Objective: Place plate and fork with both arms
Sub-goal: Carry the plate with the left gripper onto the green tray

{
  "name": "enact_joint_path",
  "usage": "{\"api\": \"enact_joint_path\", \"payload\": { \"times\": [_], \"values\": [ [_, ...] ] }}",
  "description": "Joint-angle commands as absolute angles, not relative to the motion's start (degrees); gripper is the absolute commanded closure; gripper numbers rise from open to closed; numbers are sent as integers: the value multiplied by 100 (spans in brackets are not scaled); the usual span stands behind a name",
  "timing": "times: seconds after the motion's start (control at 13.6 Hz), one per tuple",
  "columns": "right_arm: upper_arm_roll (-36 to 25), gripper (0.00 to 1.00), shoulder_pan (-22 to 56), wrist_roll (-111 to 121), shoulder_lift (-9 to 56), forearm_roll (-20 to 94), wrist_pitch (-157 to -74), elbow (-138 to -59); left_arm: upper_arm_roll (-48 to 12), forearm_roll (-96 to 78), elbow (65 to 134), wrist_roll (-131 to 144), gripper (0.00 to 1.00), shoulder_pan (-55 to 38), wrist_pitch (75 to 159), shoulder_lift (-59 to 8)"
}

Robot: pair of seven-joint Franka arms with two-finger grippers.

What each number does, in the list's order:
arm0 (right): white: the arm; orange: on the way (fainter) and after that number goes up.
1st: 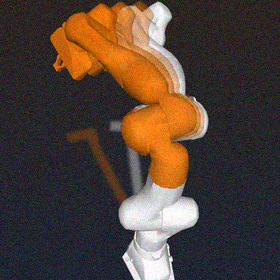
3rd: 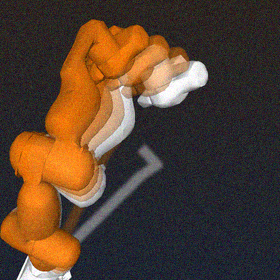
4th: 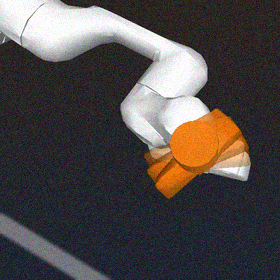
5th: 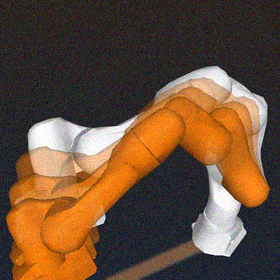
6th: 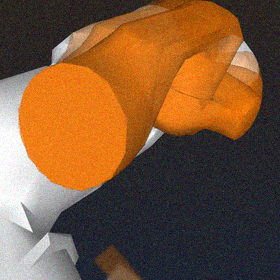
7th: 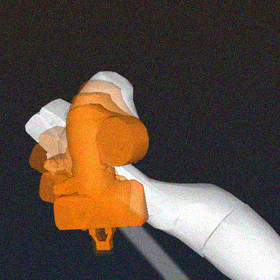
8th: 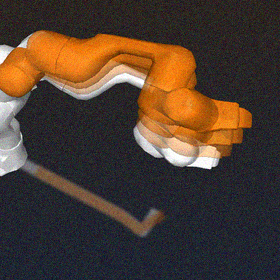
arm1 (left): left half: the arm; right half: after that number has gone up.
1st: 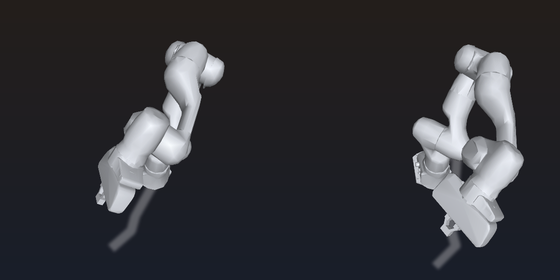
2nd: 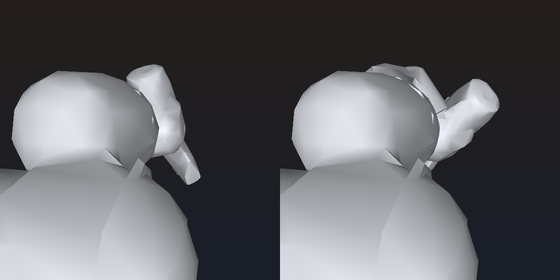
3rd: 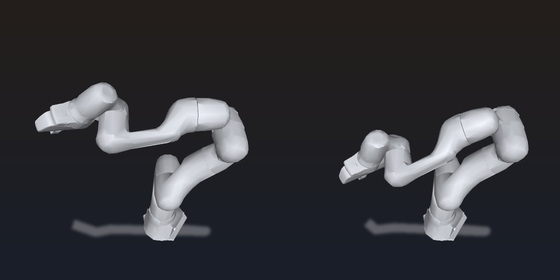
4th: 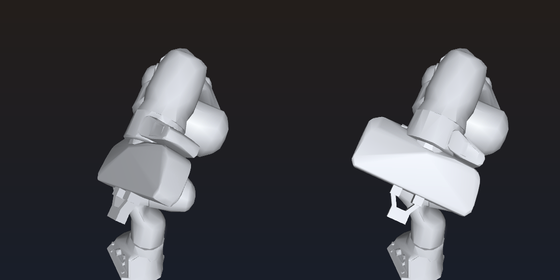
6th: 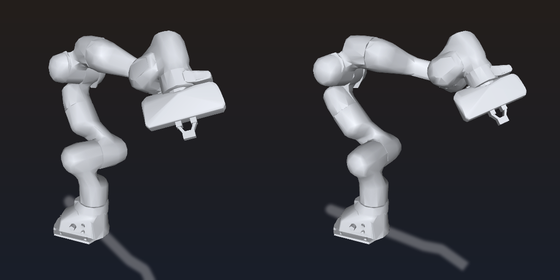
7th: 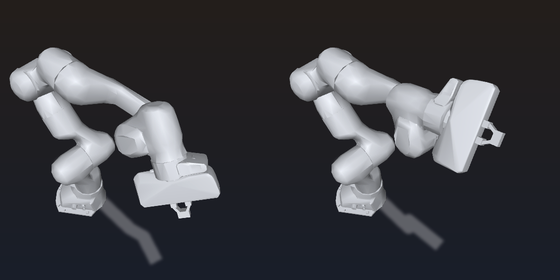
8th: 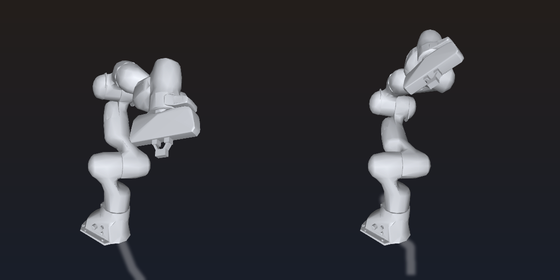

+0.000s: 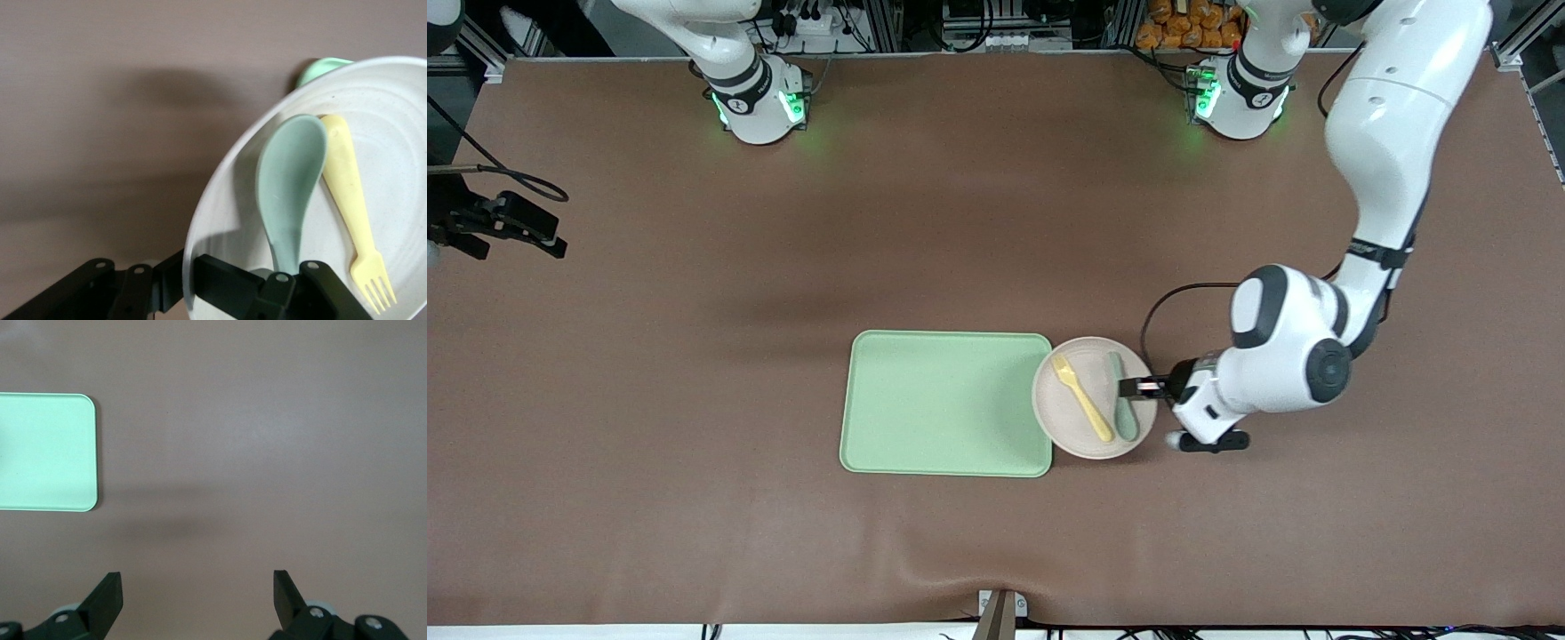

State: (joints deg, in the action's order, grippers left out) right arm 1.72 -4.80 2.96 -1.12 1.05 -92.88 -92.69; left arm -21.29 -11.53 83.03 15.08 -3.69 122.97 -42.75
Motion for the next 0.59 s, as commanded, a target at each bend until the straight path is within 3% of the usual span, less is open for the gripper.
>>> {"api": "enact_joint_path", "payload": {
  "times": [0.0, 0.51],
  "values": [
    [237, 0, -580, 343, -132, 97, -9255, -9272, -2013, -1195, 7604, 1818, 100, -956, 12242, -4736],
    [237, 0, -580, 343, -123, 97, -9264, -9272, -1548, -1195, 7567, 1951, 100, -2100, 13692, -5369]
  ]
}}
